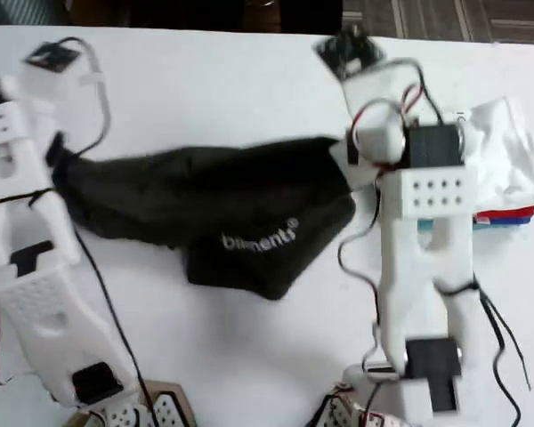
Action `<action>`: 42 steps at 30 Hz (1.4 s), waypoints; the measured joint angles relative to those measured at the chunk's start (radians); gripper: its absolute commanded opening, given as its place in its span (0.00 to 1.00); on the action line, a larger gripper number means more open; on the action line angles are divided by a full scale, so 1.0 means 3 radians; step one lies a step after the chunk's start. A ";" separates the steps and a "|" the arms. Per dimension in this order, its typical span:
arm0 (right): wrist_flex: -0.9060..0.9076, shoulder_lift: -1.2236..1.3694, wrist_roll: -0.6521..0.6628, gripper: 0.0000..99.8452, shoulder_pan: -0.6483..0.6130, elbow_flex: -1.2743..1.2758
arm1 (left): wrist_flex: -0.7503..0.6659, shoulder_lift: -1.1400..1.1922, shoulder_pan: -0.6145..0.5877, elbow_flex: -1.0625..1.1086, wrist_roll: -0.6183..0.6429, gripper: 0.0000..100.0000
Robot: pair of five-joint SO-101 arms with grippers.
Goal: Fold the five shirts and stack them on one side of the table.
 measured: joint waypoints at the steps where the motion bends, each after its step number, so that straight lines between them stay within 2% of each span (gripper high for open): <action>1: 0.0046 0.0148 0.0000 0.02 0.0000 -0.0292 | 0.0000 0.0000 -0.0061 -0.0015 0.0000 0.03; 8: 0.0164 0.0885 0.0000 0.02 -0.0015 -0.1662 | 0.0000 -0.0123 -0.0179 -0.0189 0.0000 0.03; 14: 0.0297 0.0910 0.0000 0.02 -0.0245 -0.1903 | 0.0000 -0.0680 -0.0179 -0.0031 0.0000 0.03; 23: 0.0302 0.0271 0.0000 0.02 -0.0430 -0.1089 | 0.0000 -0.1335 -0.0148 0.1110 -0.0327 0.03; 28: 0.0302 -0.0026 0.0000 0.02 -0.0430 -0.0619 | -0.0005 -0.1427 -0.0143 0.1524 -0.0471 0.03; 36: 0.0000 -0.0046 0.0000 0.02 -0.0138 -0.0133 | -0.0312 -0.1427 -0.0143 0.1606 -0.0471 0.03; 42: -0.0205 -0.0046 0.0000 0.02 -0.0118 0.0220 | -0.0363 -0.1427 -0.0138 0.1596 -0.0358 0.03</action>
